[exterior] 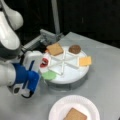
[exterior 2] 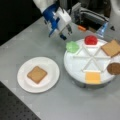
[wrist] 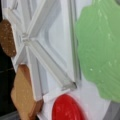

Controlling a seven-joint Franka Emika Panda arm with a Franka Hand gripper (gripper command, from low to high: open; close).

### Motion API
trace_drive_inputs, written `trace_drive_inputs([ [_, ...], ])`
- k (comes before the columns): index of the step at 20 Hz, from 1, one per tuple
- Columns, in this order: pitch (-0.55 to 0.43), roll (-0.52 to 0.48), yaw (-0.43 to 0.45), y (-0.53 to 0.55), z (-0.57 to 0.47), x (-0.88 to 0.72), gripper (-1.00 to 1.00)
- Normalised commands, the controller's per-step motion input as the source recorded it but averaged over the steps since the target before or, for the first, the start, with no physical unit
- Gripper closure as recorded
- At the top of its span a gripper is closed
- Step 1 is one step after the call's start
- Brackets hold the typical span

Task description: Ingredient selection for cheeseburger or sandwich

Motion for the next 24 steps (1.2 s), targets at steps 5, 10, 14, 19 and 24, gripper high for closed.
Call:
trace_drive_inputs([
  [5,-0.078,0.46,0.141,-0.39,-0.3,0.33,-1.0],
  [10,-0.117,0.413,0.142,-0.35,-0.27,0.29,-1.0],
  [14,-0.089,0.362,0.086,-0.18,-0.11,0.25,-1.0],
  [19,-0.078,0.286,0.061,-0.08,-0.03,0.22,-1.0],
  [24,-0.062,0.236,0.026,-0.03,-0.03,0.18,-1.0],
])
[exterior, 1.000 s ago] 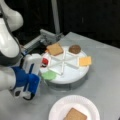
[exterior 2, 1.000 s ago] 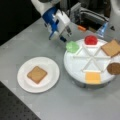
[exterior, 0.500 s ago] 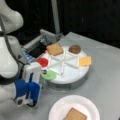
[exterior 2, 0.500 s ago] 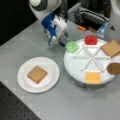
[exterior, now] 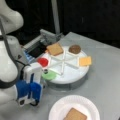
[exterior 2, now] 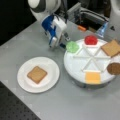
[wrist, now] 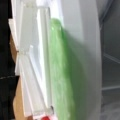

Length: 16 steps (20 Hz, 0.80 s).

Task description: Ingredient selection for cheeseburger or sandwich

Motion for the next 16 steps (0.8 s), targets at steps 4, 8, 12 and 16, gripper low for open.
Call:
trace_drive_inputs([
  [4,-0.04,0.193,-0.01,0.05,-0.03,0.14,-1.0],
  [8,-0.026,0.161,-0.042,0.06,-0.02,0.12,-1.0],
  [12,-0.008,0.136,-0.06,0.04,0.0,0.1,-1.0],
  [16,0.002,0.108,-0.065,0.01,0.01,0.09,-1.0],
])
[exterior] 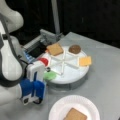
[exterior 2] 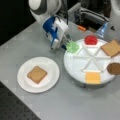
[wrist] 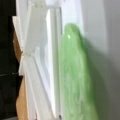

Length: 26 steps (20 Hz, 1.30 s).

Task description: Ingredient selection for cheeseburger or sandwich

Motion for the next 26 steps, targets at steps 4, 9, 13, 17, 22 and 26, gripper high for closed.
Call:
trace_drive_inputs([
  [4,0.012,0.077,-0.06,0.01,0.02,0.07,1.0],
  [9,0.025,0.048,-0.062,0.02,0.04,0.06,1.0],
  [13,0.024,0.04,-0.057,0.01,0.04,0.05,1.0],
  [17,0.027,0.034,-0.055,0.0,0.04,0.04,1.0],
  [22,0.032,0.025,-0.056,0.01,0.05,0.02,1.0],
  [26,0.035,0.021,-0.053,0.01,0.07,0.02,1.0],
])
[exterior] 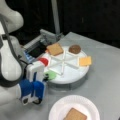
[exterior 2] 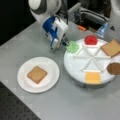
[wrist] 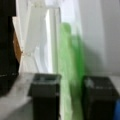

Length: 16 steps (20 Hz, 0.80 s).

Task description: Ingredient selection for cheeseburger or sandwich

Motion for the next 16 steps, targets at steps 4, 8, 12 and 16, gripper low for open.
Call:
trace_drive_inputs([
  [4,0.039,0.027,-0.042,0.01,0.09,0.0,1.0],
  [8,0.049,0.03,-0.032,-0.01,0.1,-0.01,1.0],
  [12,0.065,0.033,-0.006,-0.08,0.12,-0.03,1.0],
  [16,0.085,0.035,0.026,-0.15,0.12,-0.03,1.0],
])
